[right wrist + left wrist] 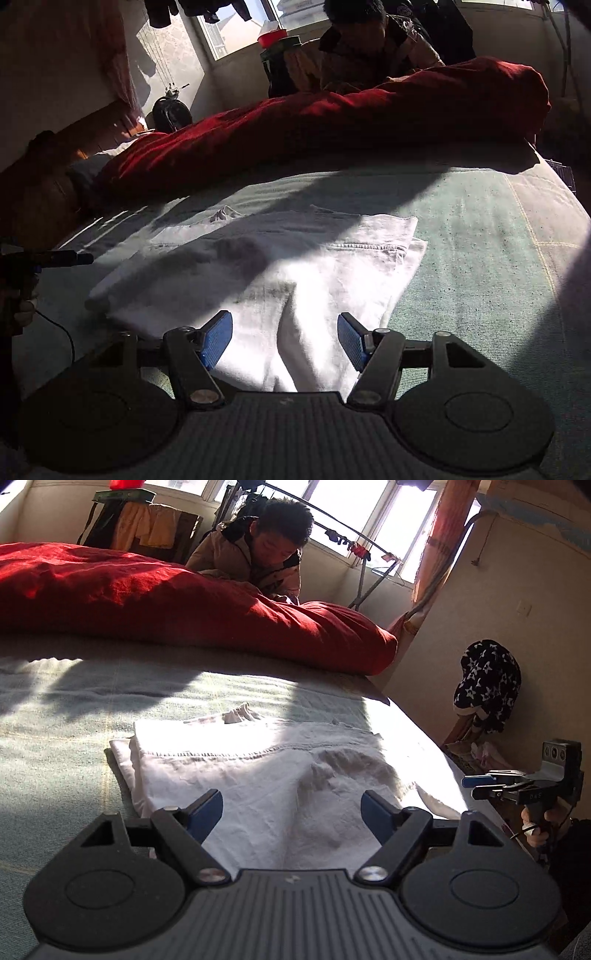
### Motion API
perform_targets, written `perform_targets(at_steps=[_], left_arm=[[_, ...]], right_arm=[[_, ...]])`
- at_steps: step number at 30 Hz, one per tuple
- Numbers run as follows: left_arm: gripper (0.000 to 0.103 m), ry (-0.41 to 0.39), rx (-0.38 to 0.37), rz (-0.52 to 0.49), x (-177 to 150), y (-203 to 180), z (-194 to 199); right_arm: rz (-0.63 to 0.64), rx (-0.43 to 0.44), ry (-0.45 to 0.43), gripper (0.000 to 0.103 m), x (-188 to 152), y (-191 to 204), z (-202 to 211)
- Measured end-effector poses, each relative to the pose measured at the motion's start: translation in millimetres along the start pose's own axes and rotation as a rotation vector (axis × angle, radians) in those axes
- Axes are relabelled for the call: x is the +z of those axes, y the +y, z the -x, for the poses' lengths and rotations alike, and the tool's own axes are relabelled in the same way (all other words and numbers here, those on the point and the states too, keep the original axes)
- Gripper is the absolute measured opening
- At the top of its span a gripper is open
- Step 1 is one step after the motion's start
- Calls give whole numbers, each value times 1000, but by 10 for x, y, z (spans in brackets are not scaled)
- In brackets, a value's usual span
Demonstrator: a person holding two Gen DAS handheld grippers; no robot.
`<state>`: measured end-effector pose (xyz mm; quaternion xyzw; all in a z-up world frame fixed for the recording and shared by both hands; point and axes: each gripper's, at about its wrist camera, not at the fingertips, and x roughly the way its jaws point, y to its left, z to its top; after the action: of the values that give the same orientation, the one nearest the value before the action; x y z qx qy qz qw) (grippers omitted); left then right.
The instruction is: Fold clothes
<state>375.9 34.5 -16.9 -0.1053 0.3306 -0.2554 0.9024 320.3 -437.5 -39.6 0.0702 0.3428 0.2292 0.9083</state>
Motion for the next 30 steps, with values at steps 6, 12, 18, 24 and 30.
perform_targets(at_steps=[6,12,18,24,30], left_arm=[[67,-12,188,74,186,458,-408],[43,59,293,81,209,758,-780],[13,57,305,75,166,749,-797],[11,71,370,105,391,858,-889],[25,5,235,-56,347,146,-582]], right_arm=[[121,89,56,68,88,418,-386],[69,95,82,68,-7,345,-521],[15,79,79,68,-71,206,-498],[-8,72,68,68,-55,189,-493],[95,-31,41,68,70,337,-464]])
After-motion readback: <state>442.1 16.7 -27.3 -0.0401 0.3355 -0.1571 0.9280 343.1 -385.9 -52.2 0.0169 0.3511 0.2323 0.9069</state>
